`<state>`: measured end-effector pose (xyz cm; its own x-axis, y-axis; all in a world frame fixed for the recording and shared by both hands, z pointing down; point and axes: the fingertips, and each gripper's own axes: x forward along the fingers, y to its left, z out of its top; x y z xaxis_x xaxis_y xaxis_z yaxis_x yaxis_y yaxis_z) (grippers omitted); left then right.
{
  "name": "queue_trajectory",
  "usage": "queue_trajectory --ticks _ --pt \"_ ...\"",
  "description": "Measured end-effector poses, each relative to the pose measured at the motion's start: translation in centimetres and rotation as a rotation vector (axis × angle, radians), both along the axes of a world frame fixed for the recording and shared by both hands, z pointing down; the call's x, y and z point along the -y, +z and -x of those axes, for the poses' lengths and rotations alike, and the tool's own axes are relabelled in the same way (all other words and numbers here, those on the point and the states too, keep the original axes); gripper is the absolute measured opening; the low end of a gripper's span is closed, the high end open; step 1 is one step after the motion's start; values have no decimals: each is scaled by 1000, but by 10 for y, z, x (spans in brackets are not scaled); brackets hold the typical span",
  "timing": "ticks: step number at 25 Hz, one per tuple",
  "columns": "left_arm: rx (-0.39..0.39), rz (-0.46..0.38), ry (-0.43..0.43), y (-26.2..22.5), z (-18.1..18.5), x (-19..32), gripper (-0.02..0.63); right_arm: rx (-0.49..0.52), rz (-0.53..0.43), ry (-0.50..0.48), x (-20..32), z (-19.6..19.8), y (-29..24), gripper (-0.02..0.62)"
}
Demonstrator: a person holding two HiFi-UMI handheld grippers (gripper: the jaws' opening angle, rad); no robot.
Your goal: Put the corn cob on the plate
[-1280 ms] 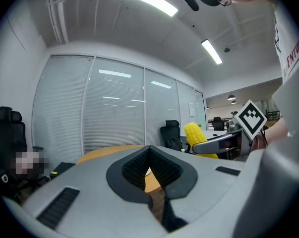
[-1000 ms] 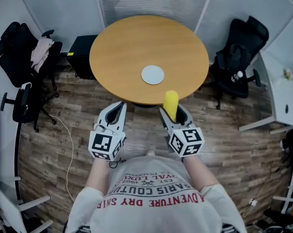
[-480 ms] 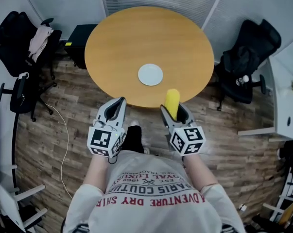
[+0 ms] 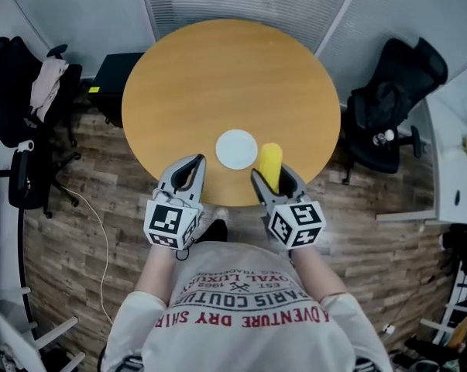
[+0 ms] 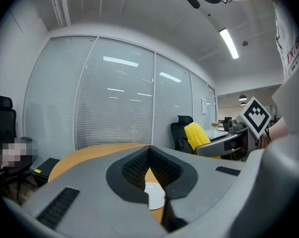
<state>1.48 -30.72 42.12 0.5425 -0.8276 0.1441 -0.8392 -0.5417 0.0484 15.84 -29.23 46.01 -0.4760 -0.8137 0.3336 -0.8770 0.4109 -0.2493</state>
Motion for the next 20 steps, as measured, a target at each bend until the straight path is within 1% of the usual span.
queue_trajectory --ticks 5,9,16,20 --pt "-7 1 23 3 7 52 32 -8 16 25 49 7 5 267" --pt "-9 8 43 10 13 83 32 -29 60 26 79 13 25 267" --pt "-6 23 53 36 17 118 32 -69 220 14 109 17 94 267" --pt "2 48 57 60 20 131 32 -102 312 10 122 20 135 267"
